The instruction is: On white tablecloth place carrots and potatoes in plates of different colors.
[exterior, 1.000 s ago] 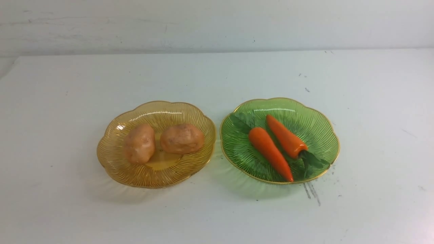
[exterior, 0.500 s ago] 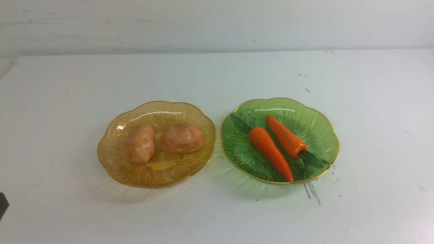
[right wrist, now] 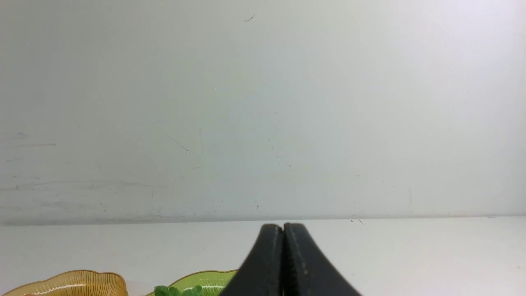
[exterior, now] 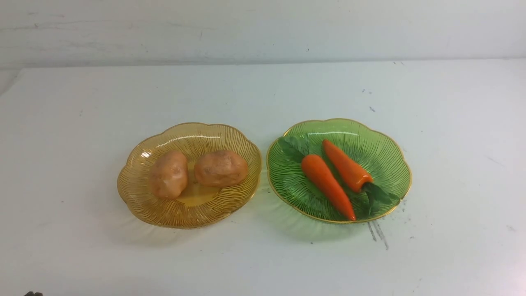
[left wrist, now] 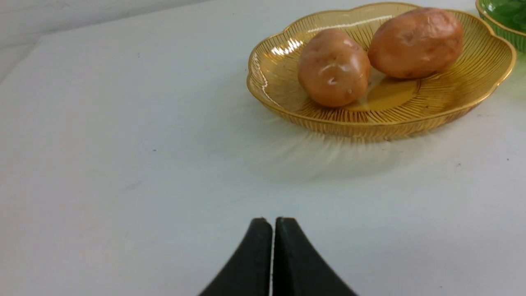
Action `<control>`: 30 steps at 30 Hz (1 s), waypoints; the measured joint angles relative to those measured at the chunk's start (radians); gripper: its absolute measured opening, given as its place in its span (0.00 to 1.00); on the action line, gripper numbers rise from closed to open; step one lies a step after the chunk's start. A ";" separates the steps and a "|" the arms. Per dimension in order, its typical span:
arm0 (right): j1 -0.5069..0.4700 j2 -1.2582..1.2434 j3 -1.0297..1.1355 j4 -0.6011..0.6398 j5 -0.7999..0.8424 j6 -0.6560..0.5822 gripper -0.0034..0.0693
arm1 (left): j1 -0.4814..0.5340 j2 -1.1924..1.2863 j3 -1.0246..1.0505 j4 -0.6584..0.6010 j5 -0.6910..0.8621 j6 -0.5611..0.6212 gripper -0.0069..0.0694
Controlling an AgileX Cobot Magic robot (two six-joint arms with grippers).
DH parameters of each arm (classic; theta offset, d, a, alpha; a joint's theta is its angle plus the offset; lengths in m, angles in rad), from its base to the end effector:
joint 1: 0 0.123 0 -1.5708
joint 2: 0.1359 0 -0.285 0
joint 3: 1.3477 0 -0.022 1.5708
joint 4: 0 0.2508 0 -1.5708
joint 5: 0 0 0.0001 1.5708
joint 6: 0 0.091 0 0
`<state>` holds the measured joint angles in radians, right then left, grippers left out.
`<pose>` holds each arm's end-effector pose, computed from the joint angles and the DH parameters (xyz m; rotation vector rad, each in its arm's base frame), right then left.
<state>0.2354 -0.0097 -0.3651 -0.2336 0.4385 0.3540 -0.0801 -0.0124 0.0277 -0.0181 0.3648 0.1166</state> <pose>0.0239 -0.0035 0.2933 0.0064 1.5412 0.2241 0.0526 -0.0048 0.1717 0.1718 1.8557 0.0075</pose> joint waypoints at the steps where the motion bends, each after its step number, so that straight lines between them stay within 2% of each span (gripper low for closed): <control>1: 0.000 0.000 0.000 0.000 0.000 0.000 0.03 | 0.000 0.000 0.000 0.000 0.000 0.000 0.09; 25: 0.000 0.000 0.000 -0.002 0.000 -0.001 0.03 | 0.000 0.000 0.000 0.000 0.012 0.000 0.09; 28: 0.000 0.000 0.000 0.039 0.001 -0.028 0.03 | 0.000 0.000 0.000 0.000 0.012 0.000 0.09; 30: 0.000 0.000 0.000 0.105 0.001 -0.092 0.03 | 0.000 0.000 0.000 0.000 0.012 0.000 0.09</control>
<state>0.2354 -0.0097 -0.3651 -0.1289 0.4395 0.2616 -0.0801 -0.0124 0.0277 -0.0181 0.3769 0.1166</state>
